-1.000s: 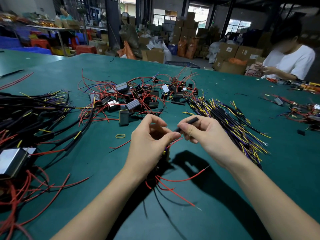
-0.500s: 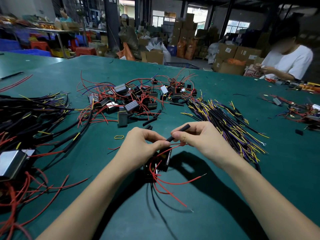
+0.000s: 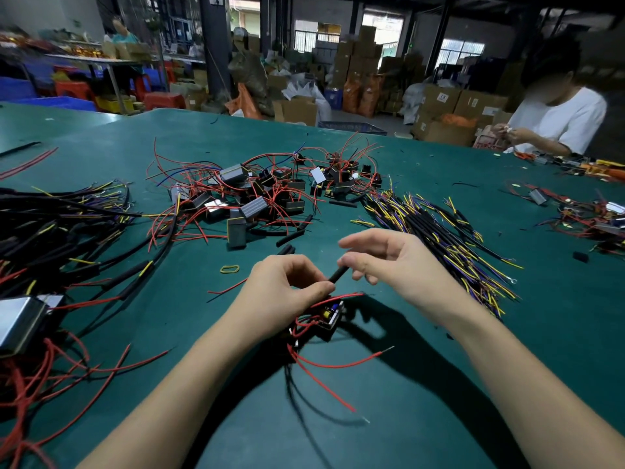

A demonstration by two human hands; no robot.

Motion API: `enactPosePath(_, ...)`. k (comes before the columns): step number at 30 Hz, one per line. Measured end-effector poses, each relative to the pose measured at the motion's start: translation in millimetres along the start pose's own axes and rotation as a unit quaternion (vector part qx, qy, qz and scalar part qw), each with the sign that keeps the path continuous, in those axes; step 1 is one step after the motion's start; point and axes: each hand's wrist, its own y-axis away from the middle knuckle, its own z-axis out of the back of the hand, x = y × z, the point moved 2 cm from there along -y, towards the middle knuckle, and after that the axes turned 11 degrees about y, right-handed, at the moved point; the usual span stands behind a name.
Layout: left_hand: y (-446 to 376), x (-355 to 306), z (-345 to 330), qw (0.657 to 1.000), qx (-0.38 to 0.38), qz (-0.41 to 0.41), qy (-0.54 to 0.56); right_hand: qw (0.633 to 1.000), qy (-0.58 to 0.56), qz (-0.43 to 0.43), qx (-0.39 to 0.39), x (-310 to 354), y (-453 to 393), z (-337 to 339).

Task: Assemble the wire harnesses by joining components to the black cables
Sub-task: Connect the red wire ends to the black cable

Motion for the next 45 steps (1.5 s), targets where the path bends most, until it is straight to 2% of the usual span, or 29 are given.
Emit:
enactPosePath(4,-0.5,0.9,1.3,1.000,-0.002,0.015,-0.016,1.000,0.000,0.011,0.000,-1.5,0.1,3.2)
enactPosePath(12,-2.4,4.7,4.5,0.998,0.044,0.039,0.011,1.000,-0.012,-0.009,-0.016,-7.0,-1.9,2.5)
enactPosePath(16,-4.4,7.1,8.7,0.998,0.052,0.021,-0.022,1.000,-0.004,0.003,0.007,-2.1,-0.6,0.9)
enactPosePath(19,-2.9,5.7,6.1,0.998,0.067,-0.002,0.005,1.000,0.003,0.010,0.006,1.0,-0.3,-2.7)
enactPosePath(24,0.2,0.2,-1.0,0.996,-0.020,-0.083,0.039,0.999,0.031,0.021,0.006,4.7,0.5,-7.8)
enactPosePath(27,0.6,2.0,0.7,0.993,-0.028,-0.106,0.032,0.999,0.022,0.018,0.023,4.4,0.9,-9.7)
enactPosePath(36,-2.8,9.1,15.0,0.996,0.028,-0.048,0.076,0.999,0.011,0.036,0.029,-0.6,1.1,-26.7)
enactPosePath(42,1.1,8.6,17.9,0.995,0.044,0.010,0.085,0.998,0.014,0.055,-0.014,-0.3,1.6,-27.5)
enactPosePath(45,3.0,5.9,19.0,0.996,0.050,0.013,0.073,0.995,0.054,0.074,-0.044,0.8,4.2,-28.1)
